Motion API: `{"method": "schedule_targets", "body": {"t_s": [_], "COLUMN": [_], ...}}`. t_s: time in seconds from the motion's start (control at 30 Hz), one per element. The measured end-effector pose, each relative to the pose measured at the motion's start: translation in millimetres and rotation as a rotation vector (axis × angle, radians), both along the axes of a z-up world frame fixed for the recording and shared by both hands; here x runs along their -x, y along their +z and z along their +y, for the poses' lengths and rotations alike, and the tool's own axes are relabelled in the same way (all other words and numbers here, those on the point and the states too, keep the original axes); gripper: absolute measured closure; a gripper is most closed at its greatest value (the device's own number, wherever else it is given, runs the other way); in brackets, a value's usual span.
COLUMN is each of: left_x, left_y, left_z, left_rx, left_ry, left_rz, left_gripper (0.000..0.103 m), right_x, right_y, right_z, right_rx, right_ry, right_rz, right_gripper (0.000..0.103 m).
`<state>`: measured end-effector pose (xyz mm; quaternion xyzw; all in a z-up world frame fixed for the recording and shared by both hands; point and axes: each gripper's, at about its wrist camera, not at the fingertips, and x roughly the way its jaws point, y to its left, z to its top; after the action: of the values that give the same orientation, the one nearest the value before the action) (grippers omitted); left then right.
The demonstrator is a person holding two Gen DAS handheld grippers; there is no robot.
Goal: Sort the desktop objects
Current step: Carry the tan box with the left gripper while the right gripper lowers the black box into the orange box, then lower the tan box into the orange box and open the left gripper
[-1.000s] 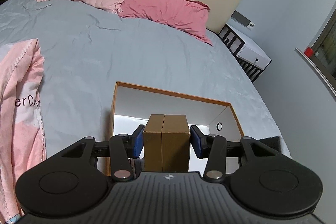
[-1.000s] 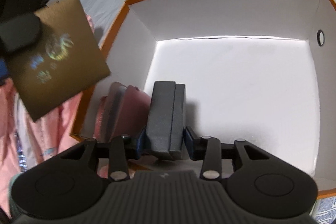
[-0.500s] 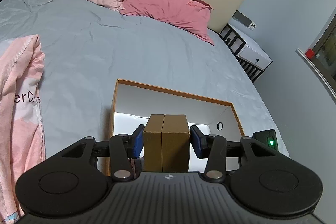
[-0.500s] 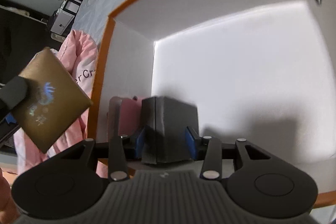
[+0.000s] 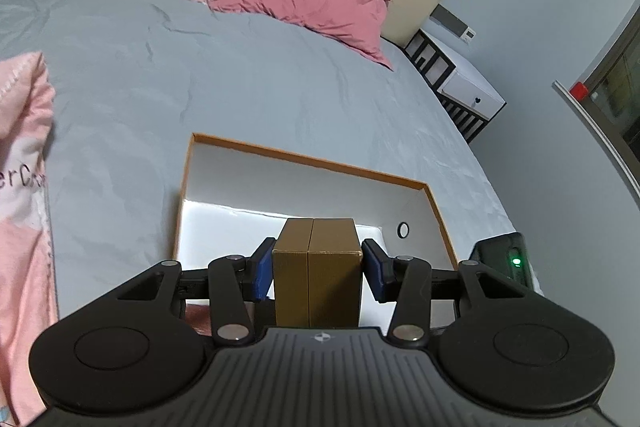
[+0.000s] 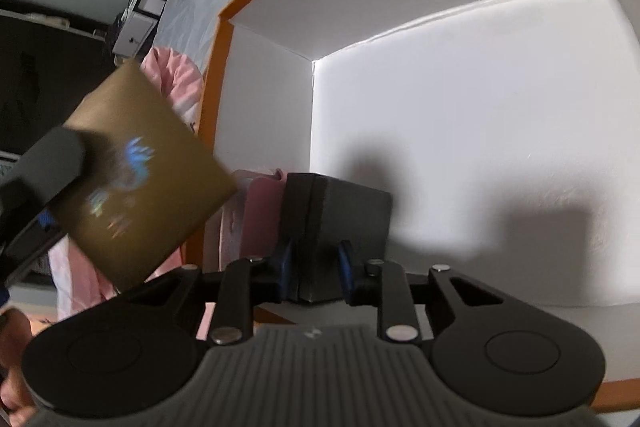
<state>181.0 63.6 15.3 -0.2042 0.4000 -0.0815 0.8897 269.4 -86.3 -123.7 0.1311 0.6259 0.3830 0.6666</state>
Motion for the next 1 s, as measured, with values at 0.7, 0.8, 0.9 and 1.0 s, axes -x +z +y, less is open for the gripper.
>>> {"method": "schedule_targets", "body": {"t_s": [0.7, 0.8, 0.9, 1.0], "left_x": [-28.6, -29.3, -29.2, -28.6], "left_y": [-58.6, -64.1, -68.2, -72.2], "left_z": [-81.2, -85.9, -88.1, -89.5], "left_rx": [-0.206, -0.244, -0.268, -0.298], "left_ry": [-0.116, -0.127, -0.129, -0.129], "left_rz": [0.179, 0.202, 0.222, 0.242], "left_gripper": [0.051, 0.051, 0.05, 0.051], "right_x": [-13.5, -16.1, -16.4, -17.2], "right_y": [24.3, 17.4, 12.4, 9.8], "right_z": [-32.7, -24.6, -23.1, -22.8], "right_rx": [0.374, 0.392, 0.42, 0.415], "right_ry": [0.331, 0.351, 0.368, 0.374], "right_rz": [-0.457, -0.466, -0.495, -0.494], "right_gripper": [0.068, 0.069, 0.071, 0.071]}}
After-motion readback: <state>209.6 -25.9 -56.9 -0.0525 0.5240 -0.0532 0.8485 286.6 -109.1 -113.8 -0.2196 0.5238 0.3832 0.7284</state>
